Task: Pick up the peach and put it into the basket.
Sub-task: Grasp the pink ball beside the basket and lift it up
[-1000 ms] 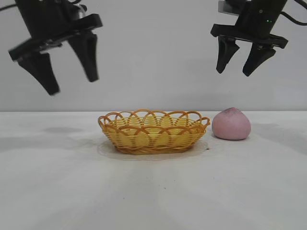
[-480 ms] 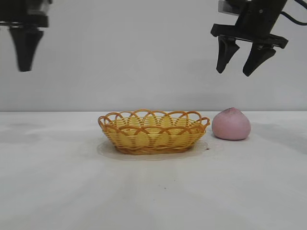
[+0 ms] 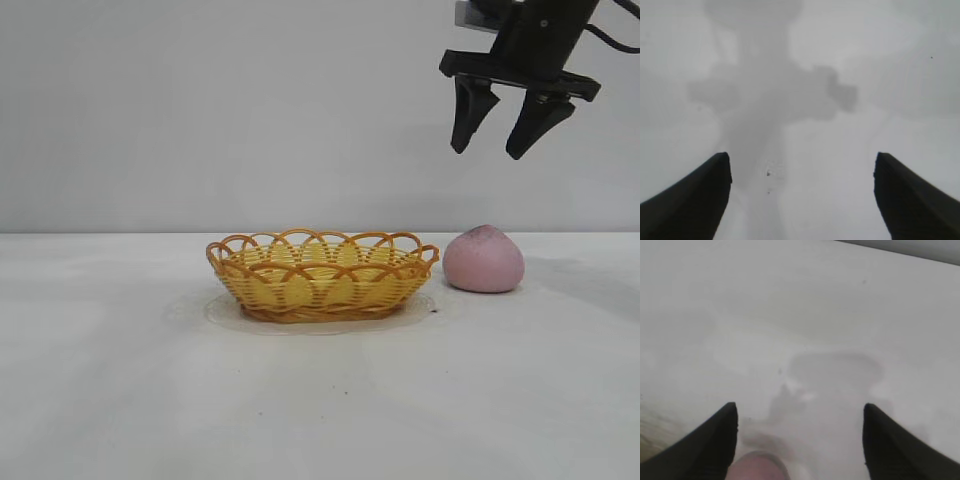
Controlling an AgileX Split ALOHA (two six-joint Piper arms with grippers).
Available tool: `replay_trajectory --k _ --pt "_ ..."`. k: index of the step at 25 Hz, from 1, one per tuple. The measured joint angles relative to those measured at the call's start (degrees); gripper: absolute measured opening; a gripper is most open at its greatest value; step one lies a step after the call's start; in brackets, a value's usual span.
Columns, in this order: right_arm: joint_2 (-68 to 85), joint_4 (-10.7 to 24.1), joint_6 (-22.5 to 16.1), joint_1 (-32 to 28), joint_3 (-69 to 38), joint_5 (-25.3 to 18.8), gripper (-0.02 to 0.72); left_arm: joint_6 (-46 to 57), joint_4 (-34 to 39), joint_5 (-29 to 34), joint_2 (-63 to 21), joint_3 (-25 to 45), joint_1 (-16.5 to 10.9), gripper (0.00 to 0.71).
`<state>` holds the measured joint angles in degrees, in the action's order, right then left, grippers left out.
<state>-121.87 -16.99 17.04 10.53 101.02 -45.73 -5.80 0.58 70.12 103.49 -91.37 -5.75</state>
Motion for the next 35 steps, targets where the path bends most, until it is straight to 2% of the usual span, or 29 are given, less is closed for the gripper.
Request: replay_trajectory --k 5,11,16,21,26,30,35 --pt "0.00 0.00 0.00 0.00 0.00 -0.03 0.440 0.01 -1.13 0.11 -11.95 11.13 0.00 0.519" --pt "0.00 0.00 0.12 0.00 0.00 -0.50 0.440 -0.11 -3.54 0.22 -32.53 27.36 0.00 0.519" --pt "0.00 0.00 0.12 0.00 0.00 -1.11 0.440 -0.53 -3.92 -3.70 -55.18 40.93 0.00 0.519" --pt "0.00 0.00 0.12 0.00 0.00 -1.24 0.440 -1.17 -4.01 -8.65 -79.80 51.15 0.00 0.519" --pt "0.00 0.21 0.12 0.00 0.00 -1.24 0.440 -1.43 -4.01 -7.03 -100.51 58.52 0.00 0.519" --pt "0.13 0.55 0.12 0.00 0.08 -1.32 0.440 -1.43 -5.59 -3.56 -104.50 60.96 -0.02 0.519" --pt "0.13 0.89 0.12 0.00 0.08 -1.63 0.440 -0.79 -5.63 -4.74 -104.61 63.28 -0.02 0.519"
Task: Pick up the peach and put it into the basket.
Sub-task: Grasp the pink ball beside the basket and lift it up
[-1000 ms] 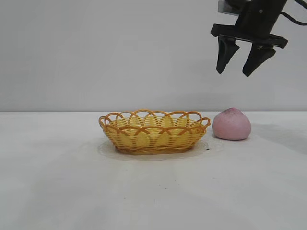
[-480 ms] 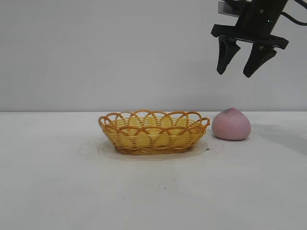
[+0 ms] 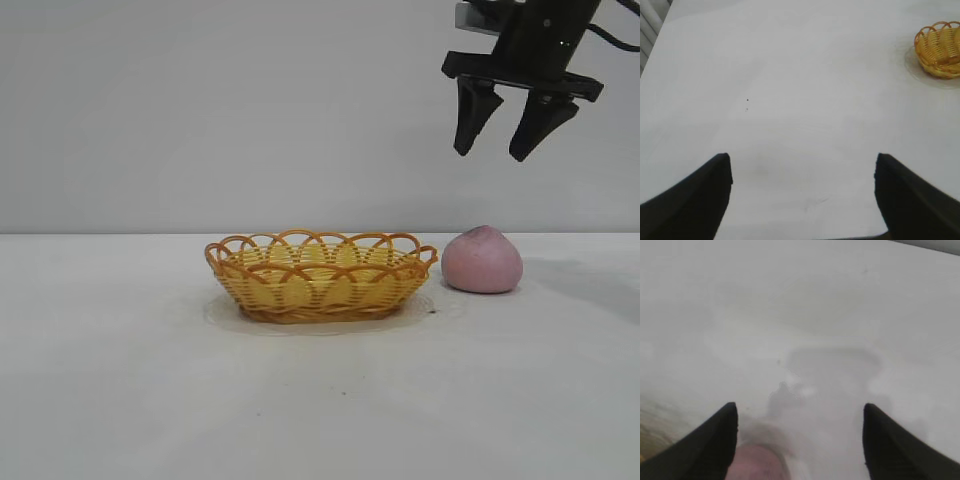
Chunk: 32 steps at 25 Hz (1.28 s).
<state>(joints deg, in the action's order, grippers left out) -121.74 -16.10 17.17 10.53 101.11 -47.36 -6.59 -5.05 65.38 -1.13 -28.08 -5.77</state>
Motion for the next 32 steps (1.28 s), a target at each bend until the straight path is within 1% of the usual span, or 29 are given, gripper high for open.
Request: replay_trajectory --k 7,13,14,17,19,23,27,32 --pt "0.00 0.13 0.00 0.00 0.00 -0.13 0.440 0.36 0.08 -0.75 0.00 0.36 0.00 0.519" --pt "0.00 0.16 0.25 0.00 0.00 -1.41 0.440 0.39 0.08 -0.87 0.00 0.36 0.18 0.519" --pt "0.00 0.16 0.39 0.00 0.00 -1.68 0.440 0.39 0.08 -0.97 0.00 0.36 0.70 0.519" --pt "0.00 0.37 0.88 0.00 0.00 -2.70 0.440 0.39 0.08 -1.08 0.00 0.36 3.47 0.519" --pt "0.00 0.37 1.18 0.00 0.00 -4.02 0.440 0.39 0.08 -1.08 0.00 0.36 4.31 0.519" --pt "0.09 0.78 1.66 0.00 0.00 -8.24 0.440 0.49 0.08 -1.08 0.00 0.36 4.33 0.519" --pt "0.09 2.21 1.66 0.00 1.94 -14.14 0.440 0.49 0.08 -1.08 0.00 0.36 4.33 0.519" --pt "0.47 3.33 1.66 0.93 7.34 -21.67 0.440 0.49 0.08 -1.08 0.00 0.36 4.33 0.519"
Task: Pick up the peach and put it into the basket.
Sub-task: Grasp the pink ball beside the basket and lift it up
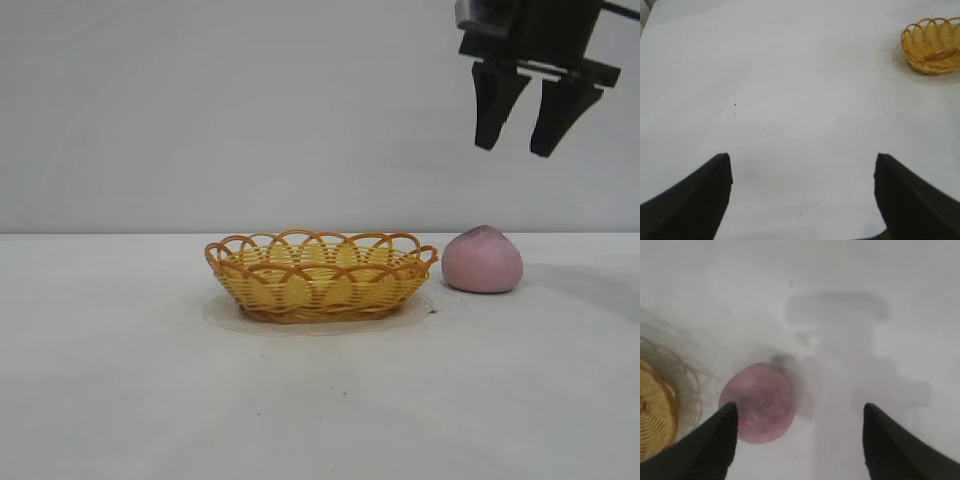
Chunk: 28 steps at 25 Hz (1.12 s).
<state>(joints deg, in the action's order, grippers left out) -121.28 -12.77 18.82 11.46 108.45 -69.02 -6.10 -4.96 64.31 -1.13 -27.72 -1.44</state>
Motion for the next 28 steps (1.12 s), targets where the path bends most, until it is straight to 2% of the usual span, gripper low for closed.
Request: replay_trajectory --k 1,2,3,9,16,18,28 --pt "0.00 0.43 0.00 0.62 1.32 -0.75 0.440 0.00 0.00 0.00 0.00 0.00 0.00 0.519" --pt "0.00 1.10 0.00 1.30 2.57 -1.07 0.382 0.00 0.00 0.00 0.00 0.00 0.00 0.519" --pt "0.00 1.63 -0.22 1.87 3.55 -1.35 0.372 0.00 0.00 0.00 0.00 0.00 0.00 0.519" --pt "-1.17 4.30 -3.73 4.72 4.66 -1.81 0.383 0.00 0.00 0.00 0.00 0.00 0.00 0.519" --pt "-1.78 3.91 -8.19 4.75 4.53 -1.88 0.383 0.00 0.00 0.00 0.00 0.00 0.00 0.519" --pt "-1.78 2.80 -8.65 4.75 3.52 -1.88 0.383 0.00 0.00 0.00 0.00 0.00 0.00 0.519" --pt "-1.78 2.48 -9.93 4.83 0.16 -1.77 0.383 0.00 0.00 0.00 0.00 0.00 0.00 0.519"
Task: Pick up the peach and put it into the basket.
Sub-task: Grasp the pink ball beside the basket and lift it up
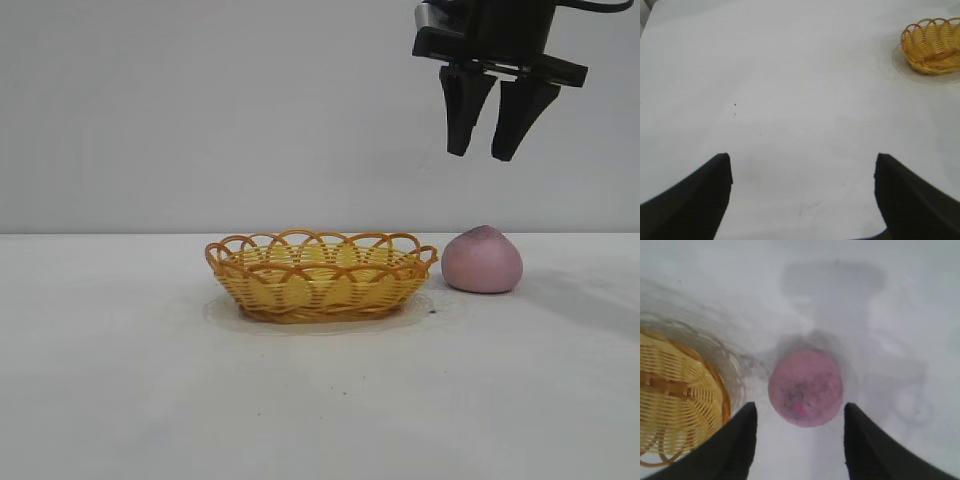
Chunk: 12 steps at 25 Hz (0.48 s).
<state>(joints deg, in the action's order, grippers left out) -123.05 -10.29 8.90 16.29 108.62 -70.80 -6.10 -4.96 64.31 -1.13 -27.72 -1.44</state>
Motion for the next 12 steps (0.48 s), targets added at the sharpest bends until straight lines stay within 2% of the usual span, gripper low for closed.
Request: replay_trajectory --k 12 --pt "-3.47 -0.55 -0.10 0.56 -4.15 0.26 0.383 0.00 0.00 0.00 0.00 0.00 0.00 0.519"
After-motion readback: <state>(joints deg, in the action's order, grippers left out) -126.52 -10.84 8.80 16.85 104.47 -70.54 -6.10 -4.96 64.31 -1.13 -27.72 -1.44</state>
